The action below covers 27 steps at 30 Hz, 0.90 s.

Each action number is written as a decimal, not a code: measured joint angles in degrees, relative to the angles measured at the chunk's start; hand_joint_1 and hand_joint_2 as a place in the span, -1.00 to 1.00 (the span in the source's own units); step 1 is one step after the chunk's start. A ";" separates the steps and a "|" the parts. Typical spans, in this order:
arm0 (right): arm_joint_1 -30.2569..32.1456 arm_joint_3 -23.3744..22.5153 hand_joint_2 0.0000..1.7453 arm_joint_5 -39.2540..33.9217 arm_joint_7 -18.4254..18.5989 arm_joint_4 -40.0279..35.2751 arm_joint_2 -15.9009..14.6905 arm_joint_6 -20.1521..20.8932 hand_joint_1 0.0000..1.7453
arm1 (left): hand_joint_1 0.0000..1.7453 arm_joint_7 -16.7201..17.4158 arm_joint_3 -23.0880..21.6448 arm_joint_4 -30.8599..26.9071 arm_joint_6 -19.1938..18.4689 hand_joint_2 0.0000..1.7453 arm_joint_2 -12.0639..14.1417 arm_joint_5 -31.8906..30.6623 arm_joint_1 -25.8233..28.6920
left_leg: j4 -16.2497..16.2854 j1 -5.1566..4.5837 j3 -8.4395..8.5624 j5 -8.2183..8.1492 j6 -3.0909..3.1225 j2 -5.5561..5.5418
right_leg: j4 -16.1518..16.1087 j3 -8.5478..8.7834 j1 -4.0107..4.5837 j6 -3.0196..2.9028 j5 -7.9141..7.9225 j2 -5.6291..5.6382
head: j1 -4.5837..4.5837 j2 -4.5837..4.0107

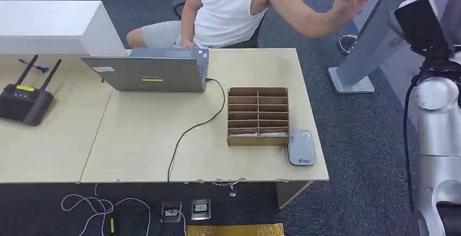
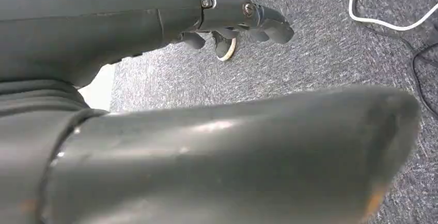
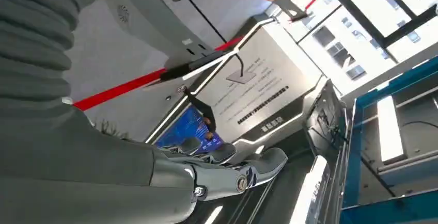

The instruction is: Pass the card to the sensor for recognition and then transmit it.

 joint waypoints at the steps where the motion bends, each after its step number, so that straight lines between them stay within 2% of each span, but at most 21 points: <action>1: 0.02 0.31 1.00 0.00 -0.02 -0.11 0.17 0.00 -1.00 | -1.00 0.00 -0.07 0.00 0.00 -1.00 0.06 0.00 0.02 | 0.00 0.00 0.00 0.00 0.00 0.00 | 0.00 -0.01 0.00 0.00 0.00 0.00 | -0.04 0.00; 17: 0.58 3.37 1.00 0.42 -0.44 -0.55 1.49 1.18 -1.00 | -1.00 0.00 -0.79 0.00 -0.15 -1.00 0.22 -0.26 0.30 | 0.00 0.01 -0.02 0.00 0.00 0.01 | 0.00 -0.05 0.01 0.00 0.00 0.01 | -0.02 0.00; 27: 0.99 5.09 1.00 0.92 0.11 -0.35 2.19 4.91 -1.00 | -1.00 0.00 -0.83 0.00 -0.70 -1.00 0.28 -0.44 0.40 | 0.00 0.01 -0.04 0.00 -0.01 0.01 | 0.00 -0.07 0.01 0.00 0.00 0.01 | -0.02 0.00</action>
